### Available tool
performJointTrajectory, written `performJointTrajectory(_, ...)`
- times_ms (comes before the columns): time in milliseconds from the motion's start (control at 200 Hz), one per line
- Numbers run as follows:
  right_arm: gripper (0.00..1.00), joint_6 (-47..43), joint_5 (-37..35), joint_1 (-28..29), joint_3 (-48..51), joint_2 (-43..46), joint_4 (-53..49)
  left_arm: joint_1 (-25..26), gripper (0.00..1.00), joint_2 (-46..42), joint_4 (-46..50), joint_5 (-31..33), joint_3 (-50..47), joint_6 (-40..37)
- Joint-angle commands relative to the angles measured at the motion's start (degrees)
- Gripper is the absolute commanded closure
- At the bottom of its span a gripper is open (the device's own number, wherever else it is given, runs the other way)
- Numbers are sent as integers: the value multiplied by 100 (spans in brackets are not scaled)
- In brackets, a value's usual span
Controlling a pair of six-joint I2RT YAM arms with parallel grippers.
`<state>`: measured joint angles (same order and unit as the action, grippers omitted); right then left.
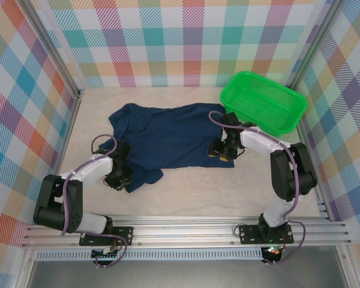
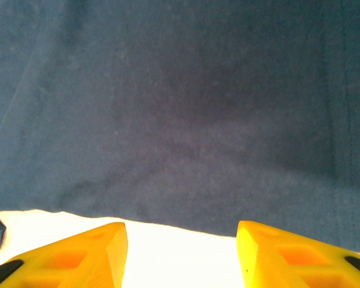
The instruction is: Fold and stack the t-shirts
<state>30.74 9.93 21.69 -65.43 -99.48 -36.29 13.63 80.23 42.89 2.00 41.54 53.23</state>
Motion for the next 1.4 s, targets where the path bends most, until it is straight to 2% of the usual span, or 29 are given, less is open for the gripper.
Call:
performJointTrajectory(0,49,-108,-200,-64,-174,-320,65,145,93,-310,174,199,233,-50)
performJointTrajectory(110,50,-180,-383,-102,-439,-631,27,241,100,-729,654,202,332,11)
performJointTrajectory(270,50,-315,-570,-139,-918,-1116,-194,315,100,-1377,1288,-29,460,193)
performJointTrajectory(420,50,-384,-648,-157,-1123,-1350,-306,334,100,-1605,1712,-483,564,325)
performJointTrajectory(565,50,-396,-644,-160,-1080,-1372,-286,325,100,-1634,1779,-333,577,338)
performJointTrajectory(725,50,-420,-675,-157,-1042,-1379,-300,286,100,-1071,1250,-98,757,157)
performJointTrajectory(915,50,-394,-667,-157,-1116,-1382,-364,151,100,124,766,460,1056,-564)
performJointTrajectory(1165,50,-376,-735,-157,-1226,-1451,-456,-61,100,1034,-56,886,1391,-1283)
performJointTrajectory(1195,51,-367,-735,-157,-1219,-1451,-456,-62,97,1176,14,961,1493,-1342)
performJointTrajectory(1215,51,-363,-724,-157,-1218,-1444,-442,-60,91,1267,77,1020,1554,-1350)
performJointTrajectory(1235,51,-355,-724,-161,-1211,-1430,-440,-65,83,1329,140,1062,1599,-1368)
performJointTrajectory(1265,51,-342,-723,-157,-1193,-1380,-426,-66,62,1401,222,1105,1660,-1386)
performJointTrajectory(1310,51,-332,-724,-157,-1137,-1263,-379,-58,45,1342,292,1135,1668,-1386)
performJointTrajectory(1345,51,-325,-733,-157,-1089,-1146,-341,-26,39,1146,322,1178,1614,-1354)
performJointTrajectory(1395,50,-323,-757,-157,-1047,-995,-350,54,36,711,408,1314,1504,-1287)
